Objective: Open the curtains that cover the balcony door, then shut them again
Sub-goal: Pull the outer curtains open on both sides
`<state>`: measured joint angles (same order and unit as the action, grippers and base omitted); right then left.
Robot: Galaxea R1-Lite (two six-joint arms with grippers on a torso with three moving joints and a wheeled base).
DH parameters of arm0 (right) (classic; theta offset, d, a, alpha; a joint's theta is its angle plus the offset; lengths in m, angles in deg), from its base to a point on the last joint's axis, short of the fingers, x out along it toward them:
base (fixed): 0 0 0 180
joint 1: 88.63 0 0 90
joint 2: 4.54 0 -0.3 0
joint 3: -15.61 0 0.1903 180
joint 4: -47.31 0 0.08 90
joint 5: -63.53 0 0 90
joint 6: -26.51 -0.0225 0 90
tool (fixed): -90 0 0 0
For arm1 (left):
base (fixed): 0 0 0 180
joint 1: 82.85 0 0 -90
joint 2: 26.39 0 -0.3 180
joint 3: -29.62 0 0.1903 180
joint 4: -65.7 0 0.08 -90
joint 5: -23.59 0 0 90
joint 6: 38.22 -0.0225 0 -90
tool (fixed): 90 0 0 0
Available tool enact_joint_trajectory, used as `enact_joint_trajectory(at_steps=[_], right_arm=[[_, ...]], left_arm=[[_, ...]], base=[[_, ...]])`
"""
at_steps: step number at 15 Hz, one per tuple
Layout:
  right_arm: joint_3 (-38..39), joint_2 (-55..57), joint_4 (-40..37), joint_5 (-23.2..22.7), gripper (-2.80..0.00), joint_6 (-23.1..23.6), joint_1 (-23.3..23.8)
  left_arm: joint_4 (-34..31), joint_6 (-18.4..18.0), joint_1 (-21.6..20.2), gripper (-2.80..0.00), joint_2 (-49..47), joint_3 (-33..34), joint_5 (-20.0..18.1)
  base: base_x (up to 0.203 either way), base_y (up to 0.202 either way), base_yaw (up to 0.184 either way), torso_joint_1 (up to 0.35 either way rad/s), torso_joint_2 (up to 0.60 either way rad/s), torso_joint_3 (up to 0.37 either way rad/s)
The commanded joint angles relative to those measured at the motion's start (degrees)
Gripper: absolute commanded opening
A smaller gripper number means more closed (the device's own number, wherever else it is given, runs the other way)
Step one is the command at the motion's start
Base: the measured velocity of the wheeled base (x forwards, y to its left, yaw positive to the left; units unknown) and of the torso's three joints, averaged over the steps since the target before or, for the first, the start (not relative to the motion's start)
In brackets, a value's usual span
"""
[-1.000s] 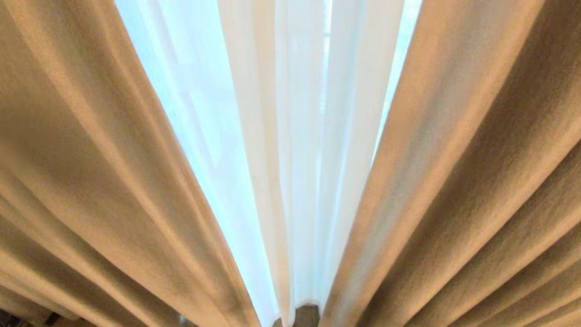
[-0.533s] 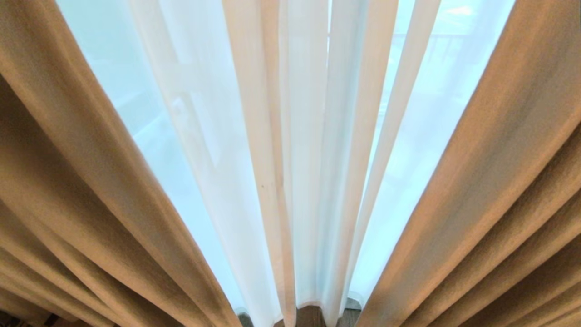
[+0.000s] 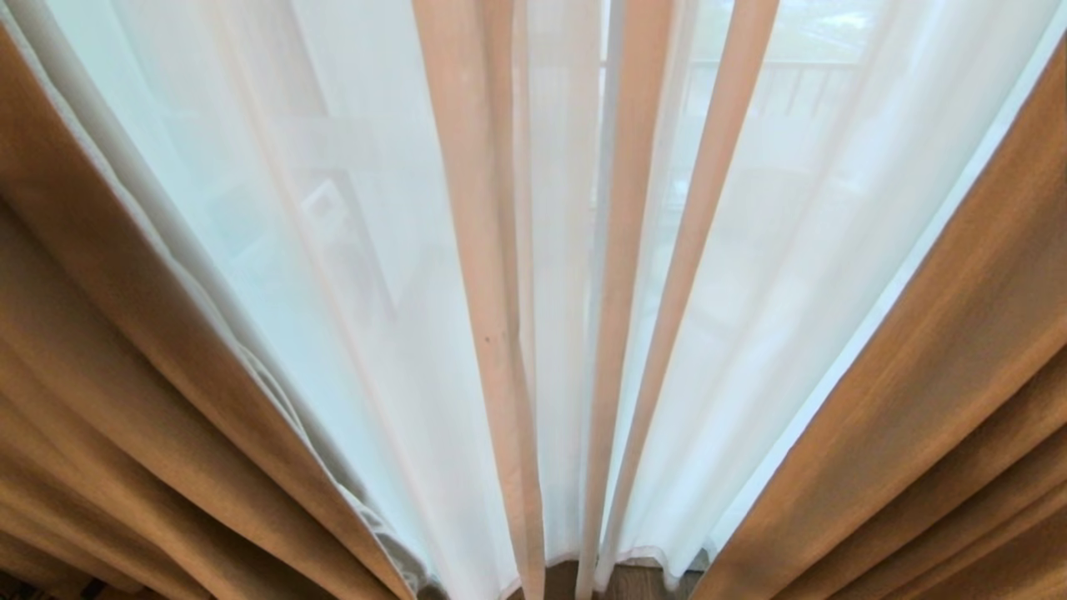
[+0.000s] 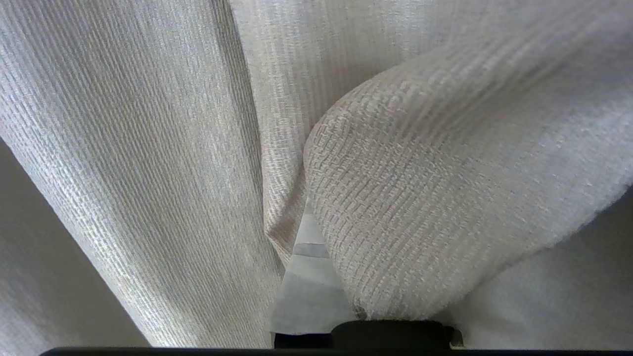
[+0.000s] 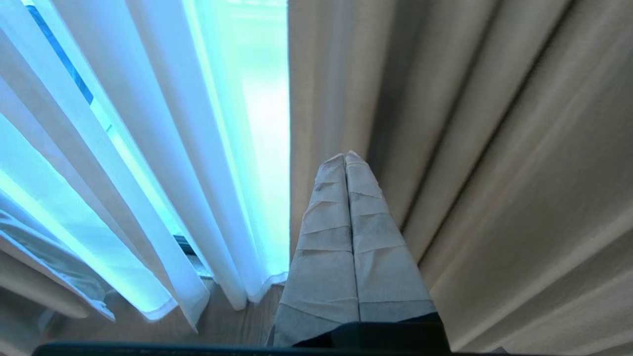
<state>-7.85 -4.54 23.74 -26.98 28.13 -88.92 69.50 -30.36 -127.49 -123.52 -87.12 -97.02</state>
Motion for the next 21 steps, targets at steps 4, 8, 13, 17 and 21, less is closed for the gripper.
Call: enact_joint_trajectory(at_steps=[4,8,13,17,21], right_arm=[[0.01,0.00,0.03,-0.01,-2.80,0.05,0.02],[0.01,0.00,0.03,-0.01,-2.80,0.05,0.02],[0.01,0.00,0.03,-0.01,-2.80,0.05,0.02],[0.01,0.00,0.03,-0.01,-2.80,0.05,0.00],[0.01,0.00,0.03,-0.01,-2.80,0.05,0.03]], left_arm=[[0.04,0.05,0.00,0.00,3.70,3.64,-0.53],[0.00,0.05,-0.01,0.00,8.78,10.08,-0.61],[-0.20,0.13,-0.25,0.00,20.42,25.57,0.31],[-0.60,0.06,-0.27,0.00,30.27,38.60,1.67],[-0.53,0.05,-0.09,0.00,32.09,40.82,1.34]], base=[[0.000,0.000,0.000,0.000,0.00,0.000],[0.000,0.000,0.000,0.000,0.00,0.000],[0.000,0.000,0.000,0.000,0.00,0.000],[0.000,0.000,0.000,0.000,0.00,0.000],[0.000,0.000,0.000,0.000,0.00,0.000]])
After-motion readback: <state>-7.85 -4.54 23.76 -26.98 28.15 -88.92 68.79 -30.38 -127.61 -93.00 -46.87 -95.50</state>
